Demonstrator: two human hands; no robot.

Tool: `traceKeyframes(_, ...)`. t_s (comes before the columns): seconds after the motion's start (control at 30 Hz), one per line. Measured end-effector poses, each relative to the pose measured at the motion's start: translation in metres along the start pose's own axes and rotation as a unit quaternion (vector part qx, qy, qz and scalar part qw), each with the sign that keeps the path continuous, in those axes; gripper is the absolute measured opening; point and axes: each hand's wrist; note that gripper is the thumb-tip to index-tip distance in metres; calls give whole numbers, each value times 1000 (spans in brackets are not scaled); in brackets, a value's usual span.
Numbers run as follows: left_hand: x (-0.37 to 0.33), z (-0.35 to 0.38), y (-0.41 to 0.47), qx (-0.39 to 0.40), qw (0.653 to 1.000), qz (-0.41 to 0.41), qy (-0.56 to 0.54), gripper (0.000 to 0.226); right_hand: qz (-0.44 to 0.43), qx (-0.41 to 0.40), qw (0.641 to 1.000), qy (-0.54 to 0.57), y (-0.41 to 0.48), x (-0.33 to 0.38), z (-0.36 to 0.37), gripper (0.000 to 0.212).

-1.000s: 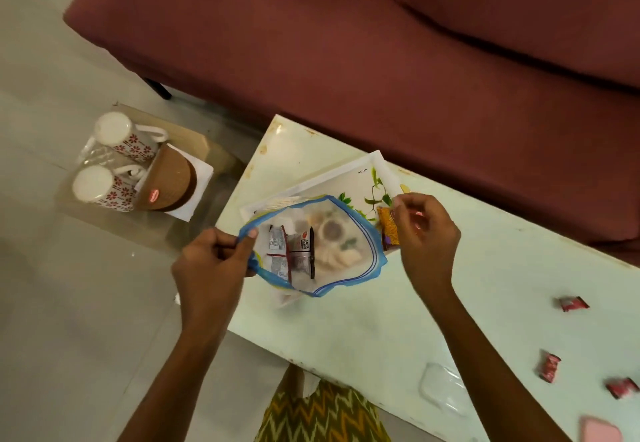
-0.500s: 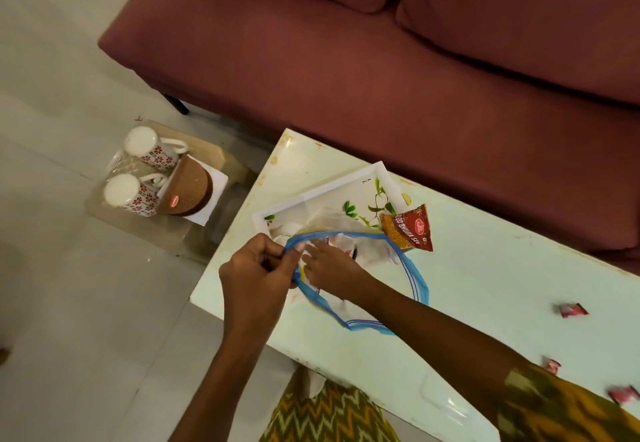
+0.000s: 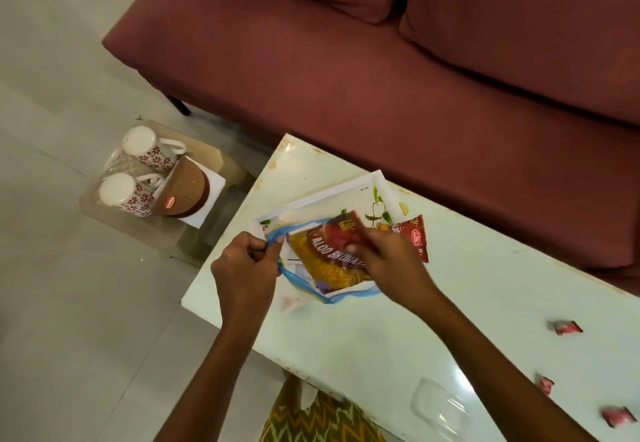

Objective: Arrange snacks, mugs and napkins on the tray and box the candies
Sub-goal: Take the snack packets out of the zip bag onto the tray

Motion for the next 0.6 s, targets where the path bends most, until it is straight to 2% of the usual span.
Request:
traceKeyframes(0.1, 5, 3, 11, -28, 999, -16, 5, 24, 76, -65, 978, 185, 6, -17, -32, 14)
traceKeyframes(0.23, 14, 6, 23, -65, 996, -58, -20, 23, 106, -147, 943, 278, 29, -50, -63, 13)
traceKeyframes(0.3, 18, 7, 27, -74, 995, -64, -27, 22, 119, -183, 936, 278, 48, -73, -71, 15)
traceKeyframes(0.37, 21, 9, 31, -77, 995, -65, -27, 22, 144, -206, 938, 239, 75, -101, -69, 8)
traceKeyframes(0.43, 23, 12, 32, -71, 995, -68, -25, 23, 179, -217, 941, 188, 102, -132, -56, 13)
traceKeyframes(0.6, 27, 20, 33, -74, 994, -67, -36, 25, 214, -155, 960, 90, 152, -190, -17, 22)
Point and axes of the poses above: each hand's wrist, its own y-axis towards the middle knuckle, its own z-axis out of the palm, x = y × z, and after that the axes turned 1 degree about -y, right-handed
